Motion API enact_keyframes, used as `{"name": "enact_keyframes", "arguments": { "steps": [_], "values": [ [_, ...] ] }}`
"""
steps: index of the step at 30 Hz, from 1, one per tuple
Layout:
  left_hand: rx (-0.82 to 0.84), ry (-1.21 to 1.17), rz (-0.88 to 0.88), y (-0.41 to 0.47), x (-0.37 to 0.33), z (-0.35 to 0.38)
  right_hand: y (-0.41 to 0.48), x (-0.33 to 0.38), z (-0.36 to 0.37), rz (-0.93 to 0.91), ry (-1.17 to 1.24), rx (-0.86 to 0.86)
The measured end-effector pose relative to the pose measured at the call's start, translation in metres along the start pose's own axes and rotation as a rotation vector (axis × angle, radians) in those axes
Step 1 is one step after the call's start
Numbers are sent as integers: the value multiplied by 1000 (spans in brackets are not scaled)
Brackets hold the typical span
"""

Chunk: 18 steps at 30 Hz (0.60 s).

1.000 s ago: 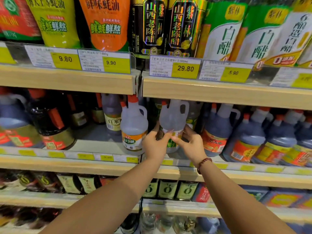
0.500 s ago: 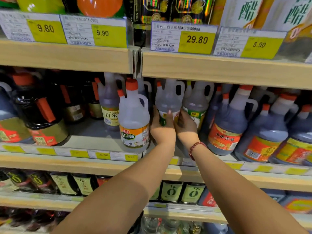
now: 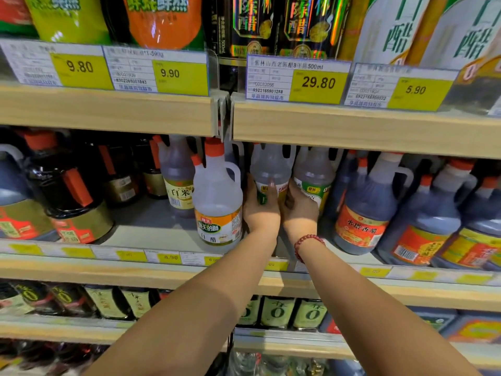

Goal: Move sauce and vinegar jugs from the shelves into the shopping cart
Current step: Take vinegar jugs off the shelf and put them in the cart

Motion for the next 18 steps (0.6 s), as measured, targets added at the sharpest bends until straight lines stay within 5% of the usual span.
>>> {"name": "enact_keyframes", "arguments": {
  "steps": [4,18],
  "values": [
    [54,-25,24,-9,-11,1,-1,8,-6,-38,-200,-31],
    [202,57,-27,-40,-3,-26,-49,6,-35,34,337,21]
  ]
}}
Point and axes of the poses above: each hand's wrist, its own y-axis towards the middle knuckle, its own z-axis out of the palm, x = y × z, the point moved 8 cm from there along y, towards the middle knuckle, and after that the axes turned 4 degrees about -y, right-handed, at the moved point
